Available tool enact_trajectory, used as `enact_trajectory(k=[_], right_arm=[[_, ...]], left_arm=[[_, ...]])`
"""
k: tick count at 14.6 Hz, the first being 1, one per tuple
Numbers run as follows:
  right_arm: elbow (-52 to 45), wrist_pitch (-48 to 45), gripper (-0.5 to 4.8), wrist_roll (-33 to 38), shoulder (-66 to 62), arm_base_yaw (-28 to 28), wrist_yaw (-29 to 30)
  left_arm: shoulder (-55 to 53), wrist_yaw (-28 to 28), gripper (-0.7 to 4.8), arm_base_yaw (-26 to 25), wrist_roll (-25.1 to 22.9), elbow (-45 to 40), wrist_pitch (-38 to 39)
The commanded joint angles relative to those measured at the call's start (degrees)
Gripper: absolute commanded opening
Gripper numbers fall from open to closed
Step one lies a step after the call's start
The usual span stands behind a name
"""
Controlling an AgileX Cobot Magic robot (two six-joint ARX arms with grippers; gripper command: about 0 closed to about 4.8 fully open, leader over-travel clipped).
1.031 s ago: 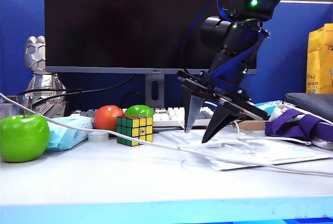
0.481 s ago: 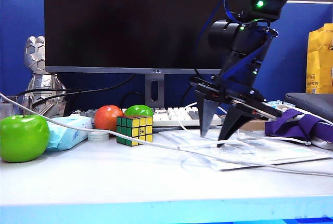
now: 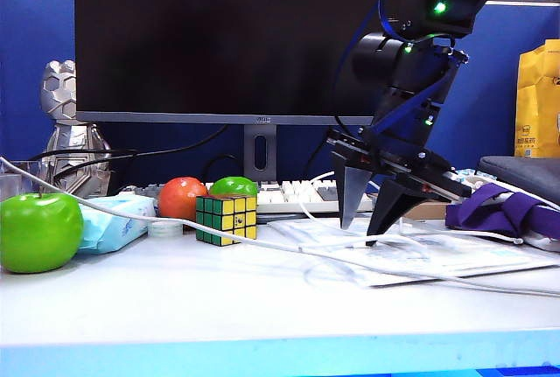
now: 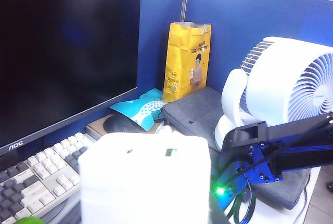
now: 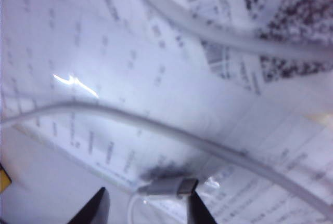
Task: Pick up the Type-C charging cable and the charging base, insert one end of the Type-C charger into the corresponding slot on the base, and finally place the plugged-in charger back on the table.
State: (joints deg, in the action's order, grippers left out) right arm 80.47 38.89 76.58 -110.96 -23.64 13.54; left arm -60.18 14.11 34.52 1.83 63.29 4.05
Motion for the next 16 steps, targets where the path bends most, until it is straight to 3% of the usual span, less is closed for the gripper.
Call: enact_trajectory(k=[1, 8, 9, 10, 12, 14, 16], right_arm=[[0.2, -0.2, 1.97, 0.9, 0.2, -0.3, -0.6], [0.2, -0.5, 1.97, 1.5, -0.5, -1.4, -1.0], [0.2, -0.4, 1.59, 1.7, -0.5, -1.4, -1.8], [0.2, -0.1, 0.78, 1.7, -0.5, -1.4, -2.3], [0.2, -0.2, -0.05, 1.3, -0.6, -1.4, -2.5], [0.2, -0.1, -0.05, -2.6, -0.6, -1.4, -2.6], [0.2, -0.2, -0.05, -13.6, -0.3, -1.4, -1.5]], left_arm=[[0.3, 0.3, -0.05, 0.0, 0.1, 0.3, -1.7], [0.3, 1.4, -0.05, 0.0, 0.2, 0.3, -2.9], [0.3, 1.6, -0.05, 0.0, 0.2, 0.3, -2.9], [0.3, 1.6, -0.05, 0.0, 0.2, 0.3, -2.9], [0.3, 1.6, -0.05, 0.0, 0.2, 0.3, -3.0], [0.3, 1.6, -0.05, 0.0, 0.2, 0.3, -2.9], [0.3, 1.6, -0.05, 0.0, 0.2, 0.3, -2.9]])
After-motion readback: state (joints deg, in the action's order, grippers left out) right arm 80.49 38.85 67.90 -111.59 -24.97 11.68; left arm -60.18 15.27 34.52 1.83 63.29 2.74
